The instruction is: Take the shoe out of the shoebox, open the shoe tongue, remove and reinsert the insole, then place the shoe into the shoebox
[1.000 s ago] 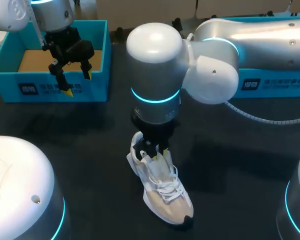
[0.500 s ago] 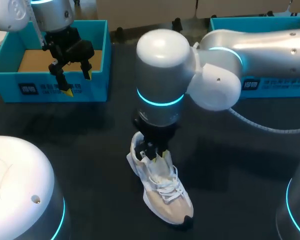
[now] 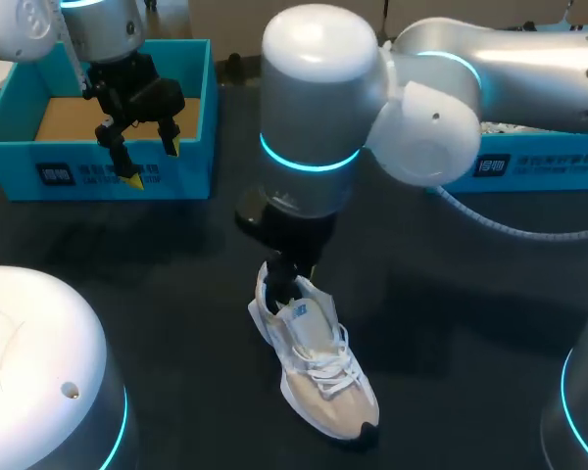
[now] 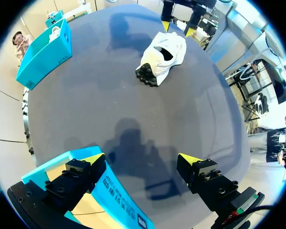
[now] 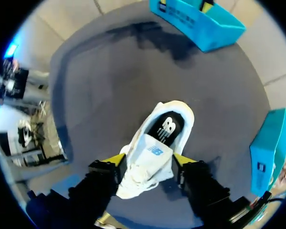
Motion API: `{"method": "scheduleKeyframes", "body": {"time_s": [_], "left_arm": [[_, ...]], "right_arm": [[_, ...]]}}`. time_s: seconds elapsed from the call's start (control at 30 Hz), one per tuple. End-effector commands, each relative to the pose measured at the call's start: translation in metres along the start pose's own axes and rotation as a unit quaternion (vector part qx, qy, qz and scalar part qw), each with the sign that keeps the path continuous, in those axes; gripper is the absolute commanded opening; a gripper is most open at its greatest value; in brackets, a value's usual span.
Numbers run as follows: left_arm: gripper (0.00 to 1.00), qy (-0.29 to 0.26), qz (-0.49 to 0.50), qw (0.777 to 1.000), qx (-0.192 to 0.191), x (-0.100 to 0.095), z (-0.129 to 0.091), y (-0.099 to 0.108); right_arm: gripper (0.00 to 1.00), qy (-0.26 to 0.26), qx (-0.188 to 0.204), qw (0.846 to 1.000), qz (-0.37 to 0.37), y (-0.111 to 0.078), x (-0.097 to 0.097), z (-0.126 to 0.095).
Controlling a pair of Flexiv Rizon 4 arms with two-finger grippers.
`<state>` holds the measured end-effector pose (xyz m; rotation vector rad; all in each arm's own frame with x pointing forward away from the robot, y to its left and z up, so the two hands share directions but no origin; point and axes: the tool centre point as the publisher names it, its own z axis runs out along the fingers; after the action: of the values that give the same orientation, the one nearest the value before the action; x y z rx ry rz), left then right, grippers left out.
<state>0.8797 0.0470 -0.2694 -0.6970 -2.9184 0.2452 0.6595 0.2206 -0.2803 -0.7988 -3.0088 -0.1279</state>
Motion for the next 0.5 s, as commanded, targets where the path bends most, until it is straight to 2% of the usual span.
{"method": "scheduleKeyframes", "body": {"time_s": [0.03, 0.17, 0.27, 0.3, 0.5], "left_arm": [[1.0, 0.0, 0.0, 1.0, -0.001, 0.0, 0.0, 0.0], [1.0, 0.0, 0.0, 1.0, -0.001, 0.0, 0.0, 0.0], [1.0, 0.0, 0.0, 1.0, -0.001, 0.0, 0.0, 0.0], [1.0, 0.0, 0.0, 1.0, -0.001, 0.0, 0.0, 0.0], [1.0, 0.0, 0.0, 1.0, -0.001, 0.0, 0.0, 0.0]], "right_arm": [[1.0, 0.011, -0.003, 0.999, -0.049, -0.004, -0.007, -0.011], [1.0, 0.02, -0.006, 0.991, -0.132, -0.001, -0.007, -0.02], [1.0, 0.042, -0.023, 0.973, -0.227, -0.001, -0.004, -0.024], [1.0, 0.05, -0.034, 0.963, -0.265, -0.001, -0.003, -0.025], [1.0, 0.05, -0.034, 0.963, -0.265, -0.001, -0.003, -0.025]]}}
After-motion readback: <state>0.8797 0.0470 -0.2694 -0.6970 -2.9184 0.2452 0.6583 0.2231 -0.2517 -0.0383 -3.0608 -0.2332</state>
